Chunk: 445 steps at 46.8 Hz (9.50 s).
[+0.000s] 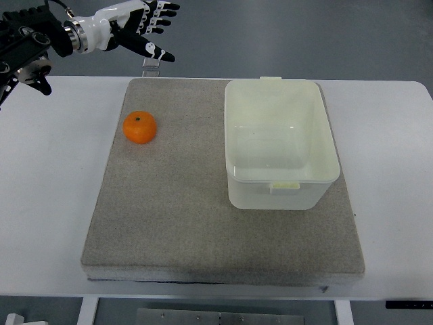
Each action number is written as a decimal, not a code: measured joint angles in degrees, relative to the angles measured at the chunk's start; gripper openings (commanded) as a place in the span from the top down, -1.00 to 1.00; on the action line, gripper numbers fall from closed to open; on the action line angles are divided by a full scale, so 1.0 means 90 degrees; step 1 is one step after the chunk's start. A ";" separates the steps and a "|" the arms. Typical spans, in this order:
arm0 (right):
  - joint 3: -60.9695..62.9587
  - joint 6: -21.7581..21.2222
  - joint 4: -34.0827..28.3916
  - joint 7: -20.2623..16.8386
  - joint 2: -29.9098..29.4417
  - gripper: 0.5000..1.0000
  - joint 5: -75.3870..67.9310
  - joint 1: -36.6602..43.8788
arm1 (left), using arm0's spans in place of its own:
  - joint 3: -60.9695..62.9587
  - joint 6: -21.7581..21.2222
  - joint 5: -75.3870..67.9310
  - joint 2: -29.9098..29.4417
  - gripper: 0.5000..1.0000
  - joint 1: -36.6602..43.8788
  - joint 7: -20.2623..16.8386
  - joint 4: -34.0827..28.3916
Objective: Put orange in box with left hand
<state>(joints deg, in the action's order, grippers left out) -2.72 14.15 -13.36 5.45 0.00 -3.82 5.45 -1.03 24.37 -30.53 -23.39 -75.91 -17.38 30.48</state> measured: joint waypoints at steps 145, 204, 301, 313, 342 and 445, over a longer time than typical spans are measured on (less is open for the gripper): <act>0.0000 0.0000 0.0000 0.0000 0.0000 -0.78 0.0001 0.0000 | 0.0902 -0.0508 -0.6298 -0.0165 -0.20 0.0208 -0.1464 0.0592; 0.0000 0.0000 0.0004 0.0000 0.0000 -0.78 0.0001 -0.0001 | 0.1215 -0.0920 -0.6188 0.0401 1.00 0.0031 -0.1459 0.0005; 0.0000 0.0000 0.0000 0.0000 0.0000 -0.78 0.0002 0.0000 | 0.0752 0.0282 -0.1951 0.1724 1.00 -0.1310 -0.1455 0.0392; 0.0000 0.0000 0.0001 0.0000 0.0000 -0.78 0.0003 -0.0001 | 0.0777 0.0456 -0.2006 0.1734 1.00 -0.1135 -0.1444 0.0488; 0.0000 0.0000 0.0002 0.0000 0.0000 -0.78 -0.0002 -0.0001 | 0.0693 0.0551 -0.1915 0.1824 -0.09 -0.1097 -0.1418 0.0514; 0.0000 0.0000 0.0002 0.0000 0.0000 -0.78 0.0002 0.0000 | -0.0085 -0.3353 0.3271 0.2159 -0.46 0.0112 -0.0868 -0.2676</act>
<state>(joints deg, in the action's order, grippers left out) -2.72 14.15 -13.34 5.45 0.00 -3.81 5.45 -1.79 -5.81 -1.08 -3.96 -74.90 -25.20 6.40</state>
